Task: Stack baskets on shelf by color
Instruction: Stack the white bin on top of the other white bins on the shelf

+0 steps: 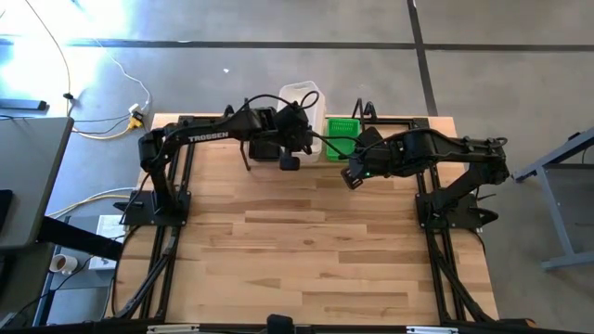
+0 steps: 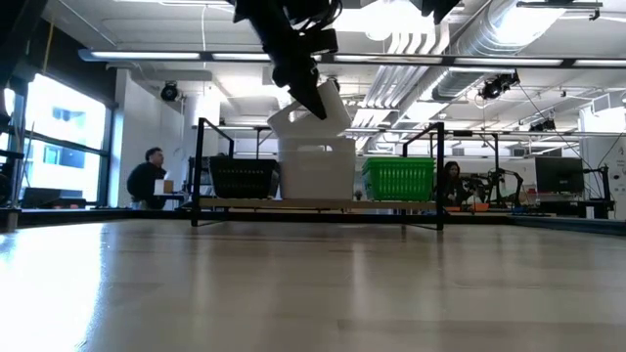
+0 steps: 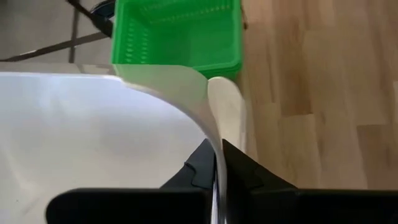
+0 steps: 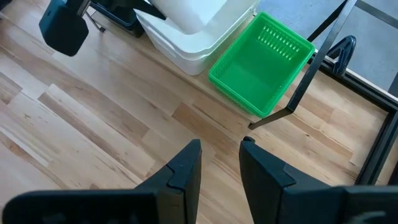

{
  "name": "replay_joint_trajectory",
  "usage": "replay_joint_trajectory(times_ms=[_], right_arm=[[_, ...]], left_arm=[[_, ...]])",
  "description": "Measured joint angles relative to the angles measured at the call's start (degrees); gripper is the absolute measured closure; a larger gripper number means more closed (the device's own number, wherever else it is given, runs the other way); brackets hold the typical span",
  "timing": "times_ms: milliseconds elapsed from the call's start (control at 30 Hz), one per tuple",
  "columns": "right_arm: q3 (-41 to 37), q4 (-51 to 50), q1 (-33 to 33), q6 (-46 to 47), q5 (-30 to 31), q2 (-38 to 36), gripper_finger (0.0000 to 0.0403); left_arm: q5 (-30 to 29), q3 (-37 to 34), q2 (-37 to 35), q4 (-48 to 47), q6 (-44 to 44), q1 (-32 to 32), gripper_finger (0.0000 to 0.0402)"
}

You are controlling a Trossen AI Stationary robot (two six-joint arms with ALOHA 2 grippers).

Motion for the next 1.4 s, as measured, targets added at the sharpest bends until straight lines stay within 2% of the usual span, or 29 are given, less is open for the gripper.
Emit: replay_joint_trajectory(times_ms=[167, 700, 1067, 1267, 1400], right_arm=[[0.0, 0.0, 0.0, 0.0, 0.0, 0.0, 0.0308], [0.0, 0.0, 0.0, 0.0, 0.0, 0.0, 0.0308], [0.0, 0.0, 0.0, 1.6, 0.02, 0.0, 0.0308], [0.0, 0.47, -1.92, 2.46, 0.11, 0.0, 0.0308], [0.0, 2.64, -4.21, -0.65, 0.48, 0.0, 0.0308]], left_arm=[[-4.01, 0.0, -0.02, 0.05, 0.19, -0.76, 0.0381], [-3.12, 1.25, -0.04, 0.43, 2.08, -1.17, 0.0302], [-3.37, 6.27, -0.09, -3.14, 2.1, -1.17, 0.0273], [-3.52, 11.96, -0.09, -9.28, 2.1, -1.16, 0.0273], [-3.66, 16.86, -0.15, -13.13, 2.1, -1.04, 0.0273]])
